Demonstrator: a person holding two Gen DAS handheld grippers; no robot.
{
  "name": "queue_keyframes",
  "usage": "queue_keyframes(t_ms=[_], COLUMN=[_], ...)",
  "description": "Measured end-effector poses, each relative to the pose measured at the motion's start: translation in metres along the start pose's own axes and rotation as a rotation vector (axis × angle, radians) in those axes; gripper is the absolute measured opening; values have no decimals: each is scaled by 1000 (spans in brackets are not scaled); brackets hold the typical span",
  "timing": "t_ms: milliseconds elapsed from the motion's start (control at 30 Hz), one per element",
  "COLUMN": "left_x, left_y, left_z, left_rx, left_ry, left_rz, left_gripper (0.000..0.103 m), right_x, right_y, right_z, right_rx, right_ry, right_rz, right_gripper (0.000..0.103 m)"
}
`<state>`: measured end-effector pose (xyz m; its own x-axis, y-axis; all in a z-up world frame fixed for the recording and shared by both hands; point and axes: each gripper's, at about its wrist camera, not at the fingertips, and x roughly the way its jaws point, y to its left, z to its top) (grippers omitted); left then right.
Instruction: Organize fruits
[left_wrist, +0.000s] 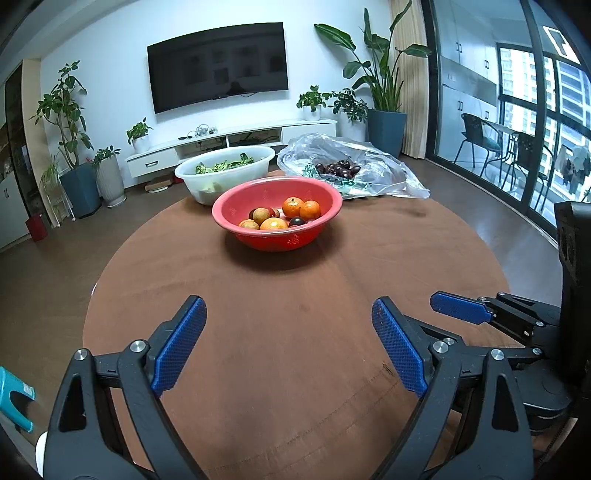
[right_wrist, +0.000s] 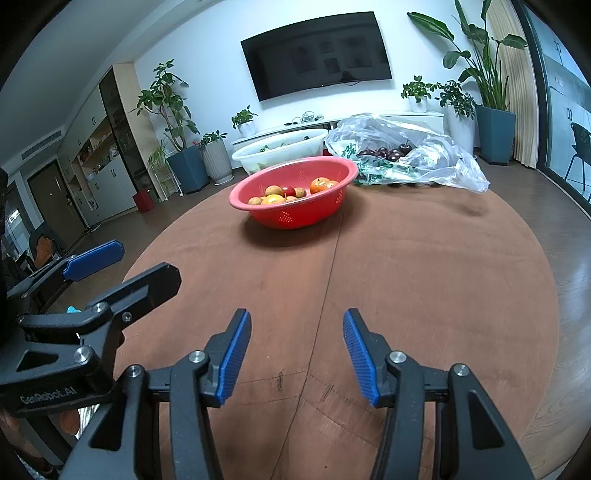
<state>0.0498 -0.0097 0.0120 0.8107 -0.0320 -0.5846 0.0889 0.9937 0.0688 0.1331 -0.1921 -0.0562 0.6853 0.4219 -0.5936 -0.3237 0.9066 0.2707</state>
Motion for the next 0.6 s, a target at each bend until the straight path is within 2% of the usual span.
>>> queue_keyframes(t_ms=[600], left_x=[0], left_y=[3], left_z=[-1], left_rx=[-6], left_ry=[1], left_rz=[4], left_gripper=[92], right_x=[-1], right_y=[1], right_z=[-2], right_rx=[0], right_ry=[0], right_rz=[-1], right_gripper=[56])
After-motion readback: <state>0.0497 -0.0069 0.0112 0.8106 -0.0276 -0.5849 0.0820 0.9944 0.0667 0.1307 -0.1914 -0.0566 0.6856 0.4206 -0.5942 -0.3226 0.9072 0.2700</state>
